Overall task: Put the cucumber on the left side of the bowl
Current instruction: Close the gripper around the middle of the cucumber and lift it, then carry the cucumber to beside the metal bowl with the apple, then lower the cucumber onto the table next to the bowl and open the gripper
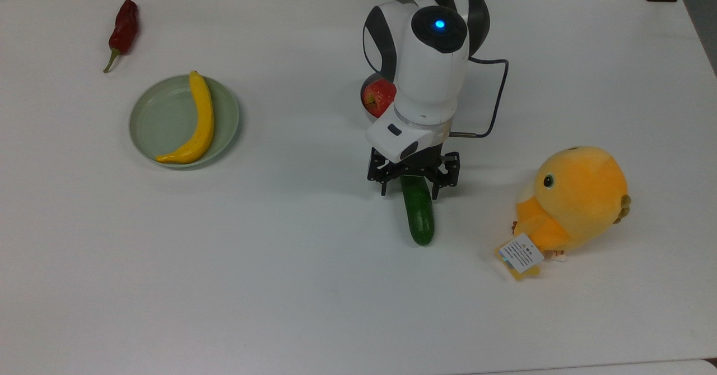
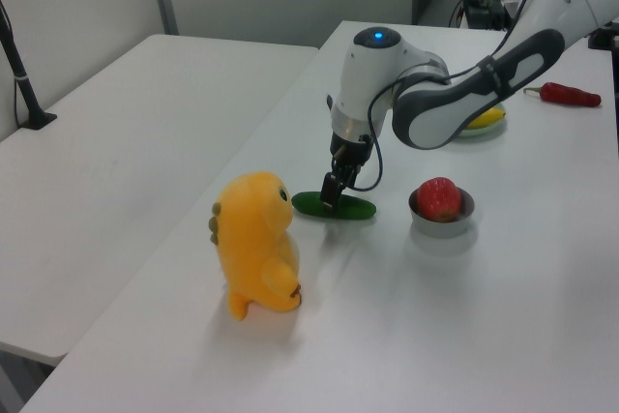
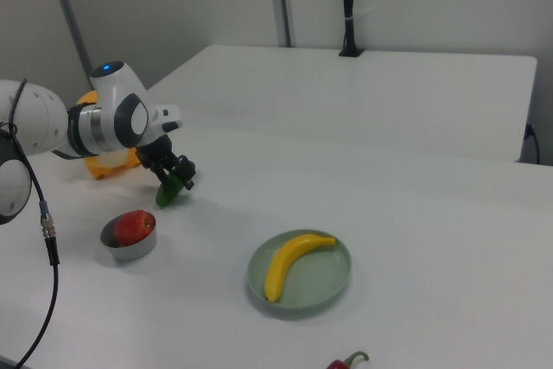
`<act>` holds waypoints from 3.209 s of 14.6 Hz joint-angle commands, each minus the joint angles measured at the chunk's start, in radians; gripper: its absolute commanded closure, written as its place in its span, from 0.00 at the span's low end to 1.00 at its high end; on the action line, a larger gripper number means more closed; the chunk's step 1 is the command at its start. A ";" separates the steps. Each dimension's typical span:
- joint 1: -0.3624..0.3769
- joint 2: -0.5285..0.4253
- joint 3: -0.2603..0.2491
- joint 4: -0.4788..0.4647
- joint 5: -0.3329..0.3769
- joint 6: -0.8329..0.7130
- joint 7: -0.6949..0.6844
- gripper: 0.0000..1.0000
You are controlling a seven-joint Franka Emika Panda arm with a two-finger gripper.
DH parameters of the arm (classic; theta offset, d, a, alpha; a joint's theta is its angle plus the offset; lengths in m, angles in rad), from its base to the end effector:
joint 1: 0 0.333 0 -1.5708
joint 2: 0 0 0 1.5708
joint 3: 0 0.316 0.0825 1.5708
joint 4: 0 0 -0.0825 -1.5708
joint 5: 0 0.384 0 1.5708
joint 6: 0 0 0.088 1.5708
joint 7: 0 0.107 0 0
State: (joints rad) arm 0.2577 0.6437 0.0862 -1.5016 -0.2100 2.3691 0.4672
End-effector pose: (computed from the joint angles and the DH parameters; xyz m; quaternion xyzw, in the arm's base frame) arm 0.6943 0.2338 0.3135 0.9920 -0.0062 0.1263 0.0073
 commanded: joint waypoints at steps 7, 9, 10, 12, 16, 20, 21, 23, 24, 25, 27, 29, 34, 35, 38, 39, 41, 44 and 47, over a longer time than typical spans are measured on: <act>0.008 -0.030 -0.016 0.017 -0.051 0.009 0.048 0.85; -0.015 -0.091 -0.013 -0.011 -0.046 0.002 0.047 0.84; -0.035 -0.137 -0.011 -0.046 -0.046 0.001 0.041 0.84; -0.054 -0.202 -0.010 -0.086 -0.046 -0.002 0.036 0.84; -0.087 -0.329 0.018 -0.204 -0.032 -0.045 -0.034 0.83; -0.078 -0.452 0.024 -0.304 0.067 -0.129 -0.165 0.83; -0.077 -0.470 0.026 -0.316 0.095 -0.175 -0.198 0.83; -0.077 -0.495 0.044 -0.319 0.145 -0.269 -0.255 0.83; -0.075 -0.498 0.046 -0.319 0.161 -0.293 -0.266 0.83; -0.074 -0.498 0.047 -0.319 0.167 -0.300 -0.266 0.83; -0.065 -0.503 0.050 -0.321 0.167 -0.332 -0.272 0.83; -0.049 -0.495 0.072 -0.327 0.169 -0.378 -0.291 0.83; -0.032 -0.480 0.161 -0.387 0.169 -0.369 -0.289 0.83; -0.032 -0.472 0.171 -0.390 0.169 -0.369 -0.285 0.83; -0.015 -0.440 0.182 -0.385 0.178 -0.354 -0.236 0.83; -0.006 -0.423 0.182 -0.390 0.179 -0.284 -0.157 0.83; 0.005 -0.406 0.185 -0.411 0.176 -0.210 -0.035 0.82; 0.012 -0.401 0.185 -0.417 0.178 -0.192 0.019 0.82; 0.023 -0.385 0.185 -0.430 0.167 -0.180 0.062 0.81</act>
State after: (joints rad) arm 0.2669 0.2607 0.2745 -1.8988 -0.0467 2.1517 0.4795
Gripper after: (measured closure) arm 0.515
